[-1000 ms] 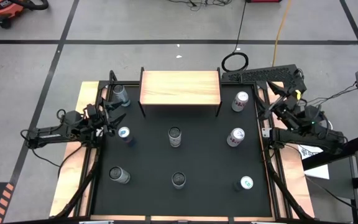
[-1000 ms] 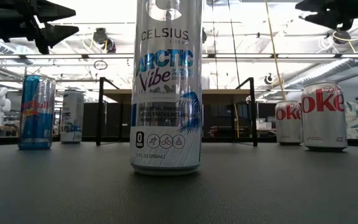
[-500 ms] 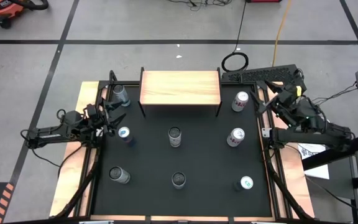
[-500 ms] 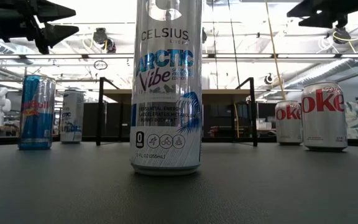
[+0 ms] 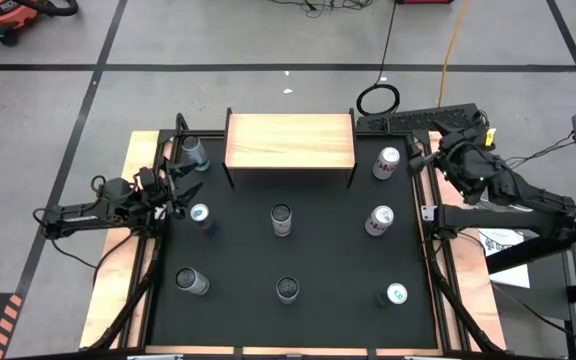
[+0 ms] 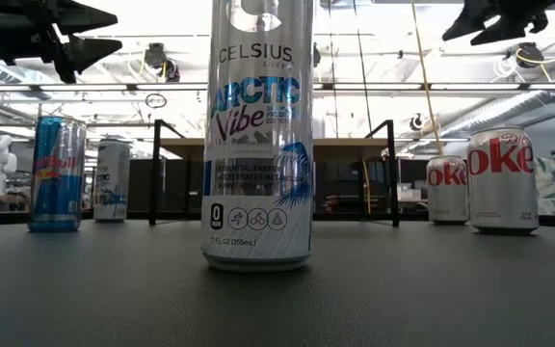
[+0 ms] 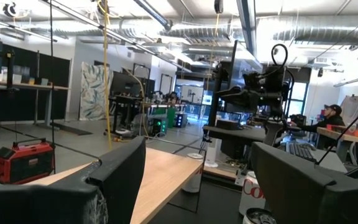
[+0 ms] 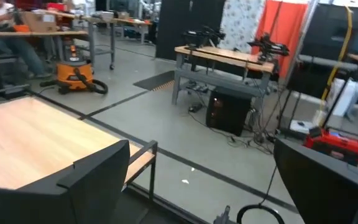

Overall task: Place canned beverage on shelf
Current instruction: Put the top white soda can on the shelf

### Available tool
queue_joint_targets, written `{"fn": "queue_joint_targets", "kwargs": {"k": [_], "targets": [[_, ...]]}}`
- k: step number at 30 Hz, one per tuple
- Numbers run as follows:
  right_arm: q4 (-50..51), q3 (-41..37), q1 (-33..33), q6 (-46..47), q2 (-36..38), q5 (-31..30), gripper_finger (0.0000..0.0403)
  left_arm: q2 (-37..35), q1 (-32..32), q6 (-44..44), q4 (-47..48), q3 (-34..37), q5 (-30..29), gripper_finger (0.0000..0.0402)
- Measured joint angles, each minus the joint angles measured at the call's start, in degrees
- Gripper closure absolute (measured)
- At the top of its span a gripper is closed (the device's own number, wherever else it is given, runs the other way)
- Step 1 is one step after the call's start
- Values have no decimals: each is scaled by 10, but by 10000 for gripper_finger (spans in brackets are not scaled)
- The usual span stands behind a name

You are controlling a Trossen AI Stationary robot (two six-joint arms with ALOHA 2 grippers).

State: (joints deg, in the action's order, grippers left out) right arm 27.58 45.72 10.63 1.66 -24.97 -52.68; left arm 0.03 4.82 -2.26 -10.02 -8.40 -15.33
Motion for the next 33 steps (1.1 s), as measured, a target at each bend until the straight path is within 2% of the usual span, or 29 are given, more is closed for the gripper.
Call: {"fn": "queue_joint_targets", "kwargs": {"k": [6,10,14,21,24,30,33], "targets": [[84,25,37,55,0,12,23,0,0,0,0,0,0,109],[119,46,60,66,0,77,23,0,0,1,0,0,0,109],[118,60,78,38,0,130,23,0,0,1,0,0,-1,109],[117,69,86,-42,-2,355,23,0,0,1,0,0,-2,109],[115,69,86,-57,-9,425,23,0,0,2,0,0,-2,109],[105,69,86,-115,-33,433,23,0,0,2,0,0,-2,109],[120,69,86,-157,-47,388,23,0,0,1,0,0,-2,109]]}}
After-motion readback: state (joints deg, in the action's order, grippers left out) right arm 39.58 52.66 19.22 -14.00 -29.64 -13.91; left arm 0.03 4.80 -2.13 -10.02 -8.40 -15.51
